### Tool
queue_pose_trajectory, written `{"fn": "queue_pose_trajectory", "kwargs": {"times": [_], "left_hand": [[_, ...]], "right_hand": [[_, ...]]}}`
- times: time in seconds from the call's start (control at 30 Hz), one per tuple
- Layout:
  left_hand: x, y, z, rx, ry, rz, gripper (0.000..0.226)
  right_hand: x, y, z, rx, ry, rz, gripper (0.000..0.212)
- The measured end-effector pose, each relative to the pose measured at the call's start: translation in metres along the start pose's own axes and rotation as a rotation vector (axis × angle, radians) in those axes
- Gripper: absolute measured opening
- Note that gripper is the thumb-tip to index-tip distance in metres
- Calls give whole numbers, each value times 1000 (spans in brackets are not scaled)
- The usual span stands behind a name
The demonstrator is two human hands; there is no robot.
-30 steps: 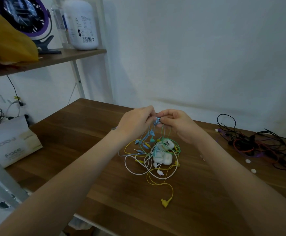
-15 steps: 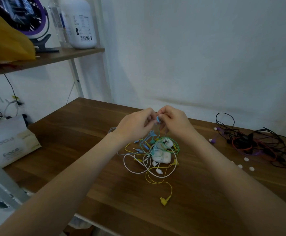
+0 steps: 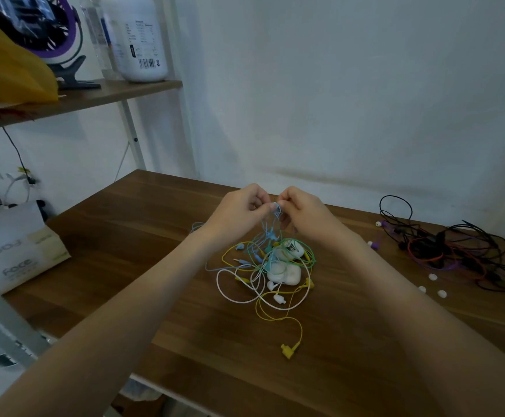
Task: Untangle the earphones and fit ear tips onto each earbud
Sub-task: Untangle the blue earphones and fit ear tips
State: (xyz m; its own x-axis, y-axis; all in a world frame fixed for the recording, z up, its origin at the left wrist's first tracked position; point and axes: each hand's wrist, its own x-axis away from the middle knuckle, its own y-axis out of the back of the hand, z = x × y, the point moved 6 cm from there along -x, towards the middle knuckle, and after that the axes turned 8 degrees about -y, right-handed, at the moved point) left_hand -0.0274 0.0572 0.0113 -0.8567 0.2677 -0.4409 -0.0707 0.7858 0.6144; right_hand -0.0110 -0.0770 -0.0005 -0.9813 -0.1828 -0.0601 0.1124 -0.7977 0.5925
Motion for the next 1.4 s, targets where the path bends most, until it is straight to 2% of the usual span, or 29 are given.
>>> {"fn": "queue_pose_trajectory", "kwargs": {"times": [0.13,0.3,0.4,0.63,0.8,1.0,1.13,1.2,1.3,1.4], "left_hand": [[1,-3,1,7,24,-6,10],[1,-2,-1,-27,51,-143,8],[2,-3,1,55,118,-186,7],[-2,-3,1,-34,94,-65,10],[-2,-1,0,-100,64,-59,9],[1,-8,-4,30,66,68,10],[-1,-12,-8,-5,20,67,8],[-2,-11,-4,-32,49,89,25],[-1,-7,9,-235,114,150,50],[-1,-4,19,-437,96,206,41]], "right_hand": [[-2,1,2,35,7,-12,13],[-4,4,8,21,58,-107,11],[-4,5,10,39,88,-164,10],[-3,6,5,42,103,-205,11],[-4,2,9,214,156,-192,21],[-3,4,6,291,157,-248,16],[-6,12,-4,65,46,-315,12],[-9,15,-11,-168,-39,-307,14],[-11,16,-16,-567,-93,-196,19],[-8,17,-16,-715,-82,-121,22]]}}
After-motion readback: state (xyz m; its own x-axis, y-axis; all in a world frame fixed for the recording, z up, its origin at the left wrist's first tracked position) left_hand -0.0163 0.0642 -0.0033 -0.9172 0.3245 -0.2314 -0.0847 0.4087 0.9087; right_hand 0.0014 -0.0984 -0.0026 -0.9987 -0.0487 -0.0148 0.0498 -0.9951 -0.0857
